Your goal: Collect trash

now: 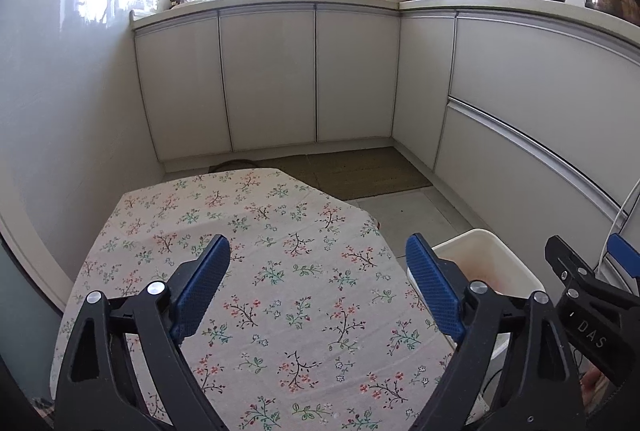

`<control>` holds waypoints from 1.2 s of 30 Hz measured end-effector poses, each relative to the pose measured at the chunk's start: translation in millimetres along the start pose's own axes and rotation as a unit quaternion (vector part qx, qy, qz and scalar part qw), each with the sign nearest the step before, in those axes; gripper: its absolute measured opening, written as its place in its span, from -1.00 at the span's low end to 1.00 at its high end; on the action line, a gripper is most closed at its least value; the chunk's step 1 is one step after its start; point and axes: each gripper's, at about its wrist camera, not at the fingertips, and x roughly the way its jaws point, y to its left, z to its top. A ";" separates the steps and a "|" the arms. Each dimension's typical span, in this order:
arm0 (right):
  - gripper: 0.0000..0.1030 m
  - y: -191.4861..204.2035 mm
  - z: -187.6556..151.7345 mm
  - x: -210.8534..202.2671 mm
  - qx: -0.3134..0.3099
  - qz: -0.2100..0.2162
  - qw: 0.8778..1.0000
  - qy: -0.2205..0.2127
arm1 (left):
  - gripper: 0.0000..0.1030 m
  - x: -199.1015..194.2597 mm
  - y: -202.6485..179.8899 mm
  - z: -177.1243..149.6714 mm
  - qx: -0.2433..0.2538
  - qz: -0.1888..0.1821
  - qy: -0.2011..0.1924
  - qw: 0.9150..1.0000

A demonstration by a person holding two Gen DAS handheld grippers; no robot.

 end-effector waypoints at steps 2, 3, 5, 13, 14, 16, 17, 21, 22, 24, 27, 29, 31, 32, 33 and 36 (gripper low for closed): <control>0.87 0.3 2.0 1.2 -0.001 0.000 1.000 0.001 | 0.62 -0.8 -1.9 -1.0 0.003 -0.003 0.000 1.000; 0.87 0.5 2.3 1.3 -0.001 0.000 1.000 0.001 | 0.62 -0.3 -1.6 -1.1 0.002 -0.003 0.001 1.000; 0.87 -0.7 3.2 1.0 0.001 -0.001 1.000 0.000 | 0.72 1.5 1.3 -1.2 -0.004 -0.003 0.006 1.000; 0.87 -2.3 4.7 -1.3 0.005 -0.002 1.000 -0.007 | 0.86 3.9 3.8 1.8 -0.018 0.003 0.021 1.000; 0.87 -2.0 5.1 -1.2 0.006 -0.002 1.000 -0.008 | 0.86 4.3 3.5 1.9 -0.017 0.002 0.023 1.000; 0.87 -1.6 5.2 -0.5 0.006 -0.002 1.000 -0.006 | 0.86 4.5 2.9 1.7 -0.017 -0.001 0.024 1.000; 0.87 -1.7 5.4 -0.2 0.006 -0.002 1.000 -0.006 | 0.86 4.9 3.0 1.7 -0.018 -0.002 0.026 1.000; 0.87 -1.1 5.3 -0.2 0.005 -0.003 1.000 -0.005 | 0.86 4.7 3.3 1.0 -0.019 -0.003 0.027 0.999; 0.87 -1.1 5.2 -0.1 0.006 -0.002 1.000 -0.005 | 0.86 4.6 3.4 0.8 -0.019 -0.003 0.028 0.999; 0.87 -0.9 5.1 -0.4 0.006 -0.003 1.000 -0.005 | 0.86 5.0 3.4 0.9 -0.019 -0.003 0.029 0.999; 0.87 -0.9 5.0 -0.6 0.005 -0.002 1.000 -0.004 | 0.86 6.0 3.8 1.1 -0.019 -0.003 0.031 0.999; 0.87 -0.9 5.1 0.1 0.004 -0.002 1.000 -0.004 | 0.86 6.2 3.5 0.7 -0.020 -0.003 0.031 0.999; 0.87 -0.6 5.0 0.1 0.004 -0.002 1.000 -0.004 | 0.86 7.0 3.3 1.1 -0.020 -0.003 0.032 0.999; 0.87 -0.5 5.0 0.1 0.004 -0.002 1.000 -0.004 | 0.86 6.8 3.4 1.1 -0.020 -0.002 0.032 0.999; 0.87 -0.4 5.0 0.1 0.004 -0.002 1.000 -0.004 | 0.86 7.0 3.5 1.1 -0.020 -0.003 0.032 0.999; 0.87 -0.3 5.0 0.1 0.004 -0.002 1.000 -0.004 | 0.86 7.1 4.2 0.9 -0.021 -0.002 0.032 0.999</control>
